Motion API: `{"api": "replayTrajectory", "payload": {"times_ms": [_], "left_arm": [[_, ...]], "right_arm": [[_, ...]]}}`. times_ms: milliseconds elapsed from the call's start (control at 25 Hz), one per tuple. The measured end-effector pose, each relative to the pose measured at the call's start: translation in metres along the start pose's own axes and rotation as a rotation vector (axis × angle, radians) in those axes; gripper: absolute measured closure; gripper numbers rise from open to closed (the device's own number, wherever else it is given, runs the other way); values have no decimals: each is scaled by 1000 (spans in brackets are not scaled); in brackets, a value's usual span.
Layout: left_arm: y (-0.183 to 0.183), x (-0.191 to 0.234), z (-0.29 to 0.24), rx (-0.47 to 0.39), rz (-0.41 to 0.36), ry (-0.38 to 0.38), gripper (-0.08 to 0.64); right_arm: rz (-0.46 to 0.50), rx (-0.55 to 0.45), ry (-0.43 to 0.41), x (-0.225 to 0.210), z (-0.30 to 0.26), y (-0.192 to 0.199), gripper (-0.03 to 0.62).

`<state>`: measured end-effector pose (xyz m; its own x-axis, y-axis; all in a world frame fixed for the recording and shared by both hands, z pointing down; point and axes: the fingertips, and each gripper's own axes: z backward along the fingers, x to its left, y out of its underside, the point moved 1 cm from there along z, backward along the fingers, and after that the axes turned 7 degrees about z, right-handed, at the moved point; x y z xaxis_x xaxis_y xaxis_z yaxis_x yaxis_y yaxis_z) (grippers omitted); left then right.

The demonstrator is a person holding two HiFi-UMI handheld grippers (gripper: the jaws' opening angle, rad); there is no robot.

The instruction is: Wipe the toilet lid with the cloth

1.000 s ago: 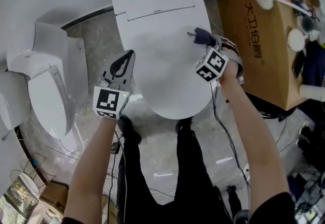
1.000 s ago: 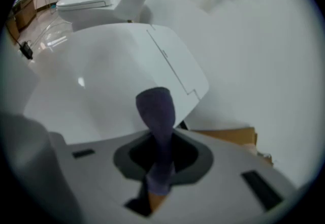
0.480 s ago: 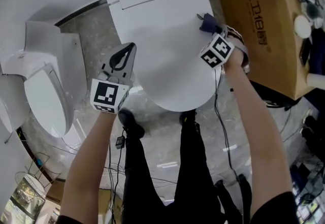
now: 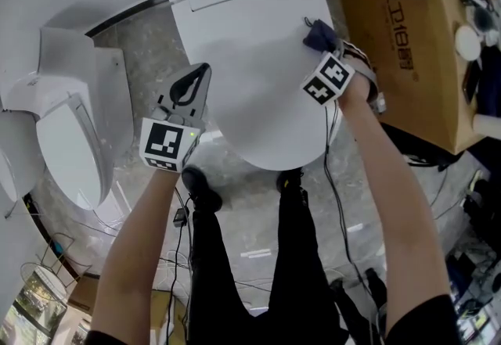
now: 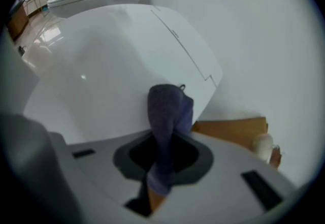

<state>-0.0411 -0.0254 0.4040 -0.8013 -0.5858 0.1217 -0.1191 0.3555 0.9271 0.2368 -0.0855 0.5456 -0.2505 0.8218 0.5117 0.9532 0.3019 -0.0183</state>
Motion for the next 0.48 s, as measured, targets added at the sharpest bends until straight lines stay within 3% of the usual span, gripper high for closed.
{"api": "replayTrajectory", "payload": {"times_ms": [480], "left_arm": [[-2, -2, 5, -8, 0, 4, 543]], "right_arm": [[29, -31, -11, 12, 8, -32, 525]]}}
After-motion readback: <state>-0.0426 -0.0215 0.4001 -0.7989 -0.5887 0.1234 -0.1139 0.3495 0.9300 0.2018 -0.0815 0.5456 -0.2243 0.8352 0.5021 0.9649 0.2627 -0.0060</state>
